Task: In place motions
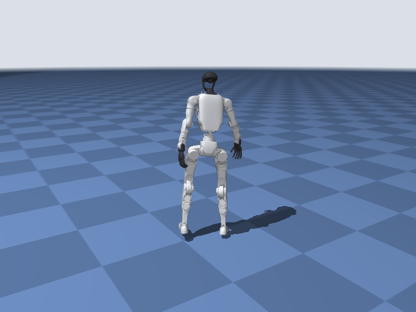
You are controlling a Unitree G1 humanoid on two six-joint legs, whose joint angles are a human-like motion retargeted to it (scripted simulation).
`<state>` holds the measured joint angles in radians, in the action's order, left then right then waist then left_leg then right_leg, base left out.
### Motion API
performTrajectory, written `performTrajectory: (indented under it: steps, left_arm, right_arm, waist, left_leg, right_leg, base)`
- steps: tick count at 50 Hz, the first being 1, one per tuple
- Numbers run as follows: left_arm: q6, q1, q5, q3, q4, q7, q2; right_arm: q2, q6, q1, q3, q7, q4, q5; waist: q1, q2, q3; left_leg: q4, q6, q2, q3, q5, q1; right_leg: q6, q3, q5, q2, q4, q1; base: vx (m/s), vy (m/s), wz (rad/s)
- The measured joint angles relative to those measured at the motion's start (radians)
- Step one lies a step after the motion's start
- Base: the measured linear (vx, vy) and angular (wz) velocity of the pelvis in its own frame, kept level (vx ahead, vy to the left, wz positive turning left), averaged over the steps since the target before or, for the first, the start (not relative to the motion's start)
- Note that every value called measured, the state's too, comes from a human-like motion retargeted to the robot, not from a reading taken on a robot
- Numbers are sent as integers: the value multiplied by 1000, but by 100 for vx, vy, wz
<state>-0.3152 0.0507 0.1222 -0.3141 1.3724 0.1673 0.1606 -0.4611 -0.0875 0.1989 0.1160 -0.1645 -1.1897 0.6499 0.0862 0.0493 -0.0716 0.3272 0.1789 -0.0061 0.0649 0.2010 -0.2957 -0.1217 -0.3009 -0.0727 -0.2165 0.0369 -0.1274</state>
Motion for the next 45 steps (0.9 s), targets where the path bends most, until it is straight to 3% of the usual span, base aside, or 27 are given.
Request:
performTrajectory:
  steps: [2,5,8,10,12,14,21,24,27,30,33,40,45]
  left_arm:
    - [-1,17,45,31,-23,2,42]
    - [-14,27,121,48,-66,13,107]
    - [-4,23,131,38,-79,-8,151]
    - [3,22,119,25,-67,-18,175]
    - [-3,14,106,6,-52,-8,197]
    - [-16,11,89,-19,-36,12,215]
    - [-49,55,-71,-111,1,37,266]
    - [-52,96,-101,-90,6,34,288]
    - [-52,135,-88,-38,-1,49,326]
    - [-49,173,-58,25,-10,62,375]
    - [-39,223,-47,61,-25,44,404]
    - [-7,429,-138,107,-19,18,436]
    - [-10,571,-164,247,-22,-42,411]
  right_arm:
    - [-25,17,-37,53,12,-80,-20]
    - [-63,45,-112,143,29,-202,-65]
    - [-89,58,-211,251,60,-285,-120]
    - [-101,50,-274,322,90,-328,-167]
    - [-115,35,-323,380,127,-375,-218]
    - [-126,26,-349,436,178,-426,-261]
    - [-100,10,-362,478,273,-510,-393]
    - [-73,22,-404,504,291,-510,-396]
    - [-46,30,-449,527,288,-510,-414]
    - [-24,34,-477,553,291,-510,-426]
    - [-14,14,-483,585,283,-510,-438]
    - [-81,-96,-437,622,147,-510,-592]
    - [-110,-137,-519,660,122,-510,-760]
  waist:
    - [-14,4,-8]
    - [26,16,-20]
    - [13,-1,-9]
    - [-17,-18,-1]
    - [-58,-31,9]
    - [-99,-40,2]
    - [-169,-16,-104]
    - [-166,-13,-129]
    - [-192,1,-155]
    - [-209,41,-190]
    - [-210,54,-250]
    - [-212,52,-447]
    - [-282,6,-448]
  left_leg:
    - [-1,-36,-16,86,20,-23]
    - [-91,-84,44,-2,74,7]
    - [-203,-71,75,9,39,36]
    - [-237,-25,77,65,39,38]
    - [-251,0,111,-26,65,39]
    - [-261,-30,112,-52,85,44]
    - [-202,-76,138,-113,113,11]
    - [-177,-83,149,-125,120,-17]
    - [-167,-74,142,-103,125,-36]
    - [-187,-53,125,-112,120,-20]
    - [-220,-38,132,-110,103,-5]
    - [-264,1,207,-216,78,-50]
    - [-317,36,232,-260,17,-202]
  right_leg:
    - [-6,-14,3,-10,-2,-17]
    - [-12,16,3,-11,0,-42]
    - [-18,23,7,6,6,-53]
    - [-22,20,12,19,10,-54]
    - [-29,23,19,25,23,-59]
    - [-35,24,23,26,42,-66]
    - [-79,194,-95,48,136,-159]
    - [-61,304,-98,56,145,-200]
    - [-25,173,-126,-14,96,-189]
    - [-80,122,-144,-53,40,-160]
    - [-57,119,-120,-40,16,-171]
    - [-20,212,-174,46,10,-345]
    - [-13,213,-226,75,-11,-533]
  base:
    - [-3,-2,27]
    - [-2,6,-62]
    - [0,11,-10]
    - [1,18,27]
    - [2,25,27]
    - [-4,27,-2]
    - [-25,19,-74]
    - [-13,5,-42]
    - [1,-11,26]
    - [12,-18,14]
    - [14,-17,-26]
    - [-10,1,-102]
    - [4,-1,-32]
